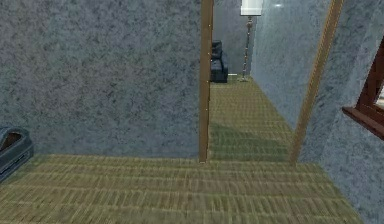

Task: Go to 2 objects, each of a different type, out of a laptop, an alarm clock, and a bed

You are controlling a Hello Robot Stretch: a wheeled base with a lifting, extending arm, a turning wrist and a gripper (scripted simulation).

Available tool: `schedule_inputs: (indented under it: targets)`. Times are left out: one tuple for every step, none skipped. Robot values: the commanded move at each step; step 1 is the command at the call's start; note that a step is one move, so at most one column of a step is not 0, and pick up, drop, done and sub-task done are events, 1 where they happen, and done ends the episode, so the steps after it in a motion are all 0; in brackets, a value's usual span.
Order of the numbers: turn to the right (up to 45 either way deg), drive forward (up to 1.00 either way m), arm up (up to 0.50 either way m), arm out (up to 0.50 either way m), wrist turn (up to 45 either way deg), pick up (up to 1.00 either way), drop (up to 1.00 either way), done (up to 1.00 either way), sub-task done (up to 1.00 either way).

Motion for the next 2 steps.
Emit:
schedule_inputs:
  targets:
    - [36.0,0.00,0.00,0.00,0.0,0.00,0.00,0.00,0.00]
    - [0.0,0.35,0.00,0.00,0.0,0.00,0.00,0.00,0.00]
